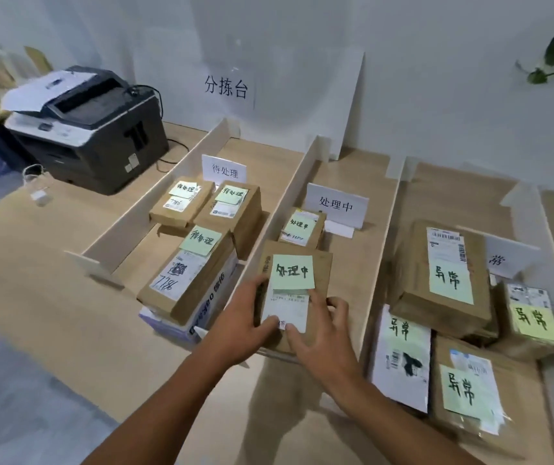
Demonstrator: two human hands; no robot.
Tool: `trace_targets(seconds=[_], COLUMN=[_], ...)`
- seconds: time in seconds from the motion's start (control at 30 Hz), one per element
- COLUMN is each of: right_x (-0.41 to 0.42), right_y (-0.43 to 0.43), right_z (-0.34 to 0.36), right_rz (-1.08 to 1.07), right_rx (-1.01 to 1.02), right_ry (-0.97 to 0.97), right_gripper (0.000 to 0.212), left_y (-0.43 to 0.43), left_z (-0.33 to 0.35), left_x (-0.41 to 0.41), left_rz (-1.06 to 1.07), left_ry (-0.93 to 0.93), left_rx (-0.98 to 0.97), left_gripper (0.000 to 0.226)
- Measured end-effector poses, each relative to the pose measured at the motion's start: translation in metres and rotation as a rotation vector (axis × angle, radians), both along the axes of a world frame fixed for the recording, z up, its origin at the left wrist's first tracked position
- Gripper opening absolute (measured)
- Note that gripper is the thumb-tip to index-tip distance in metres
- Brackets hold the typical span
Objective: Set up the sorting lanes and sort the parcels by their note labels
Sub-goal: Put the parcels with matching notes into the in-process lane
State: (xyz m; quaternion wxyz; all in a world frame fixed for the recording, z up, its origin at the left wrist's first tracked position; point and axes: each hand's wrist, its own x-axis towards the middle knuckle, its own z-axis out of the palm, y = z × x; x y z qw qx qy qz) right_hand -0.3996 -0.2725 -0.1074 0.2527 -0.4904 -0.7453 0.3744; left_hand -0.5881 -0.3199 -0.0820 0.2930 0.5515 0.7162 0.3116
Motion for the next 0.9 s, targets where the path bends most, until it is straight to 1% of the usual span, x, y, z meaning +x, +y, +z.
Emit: trace_targets(seconds=[0.13,0.27,0.4,0.5,0.6,0.7,0.8,0.9], right_x=[-0.030,-0.052,-0.070,-0.077,-0.082,-0.081,-0.077,-0.064], right_y=[0.028,0.049,0.067,0.074,0.072,0.069,0.067,0.060], right_z=[-0.029,-0.060,-0.081,-0.091,-0.098,-0.105,-0.101,-0.081], right_rz=[-0.068,-0.128,-0.153,-0.166,-0.150,-0.133,-0.113,-0.119], right_rx=[-0.019,-0.022,-0.053,-0.054,-0.109,-0.145,-0.132,-0.074], right_ry=[-0.084,-0.182,-0.220,-0.274,-0.329,-0.331,-0.327,-0.322], right_gripper=[0.070,0.070,0.071,0.072,0.072,0.071,0.069,0.066], left_y=[0.041,0.072,0.095,0.106,0.107,0.107,0.105,0.098], left_z=[-0.036,-0.062,-0.076,-0.086,-0.093,-0.091,-0.085,-0.074], left_x=[-0.028,-0.048,-0.061,-0.066,-0.062,-0.054,-0.047,-0.040], left_rz=[-0.048,-0.068,-0.086,-0.105,-0.131,-0.130,-0.114,-0.113], left_ry=[-0.088,-0.113,-0.133,-0.070,0.029,0.054,0.087,0.159], left_rx=[-0.110,-0.213,-0.236,-0.244,-0.268,-0.257,-0.258,-0.173], left_gripper=[0.076,0.083,0.080,0.079,0.075,0.074,0.075,0.067])
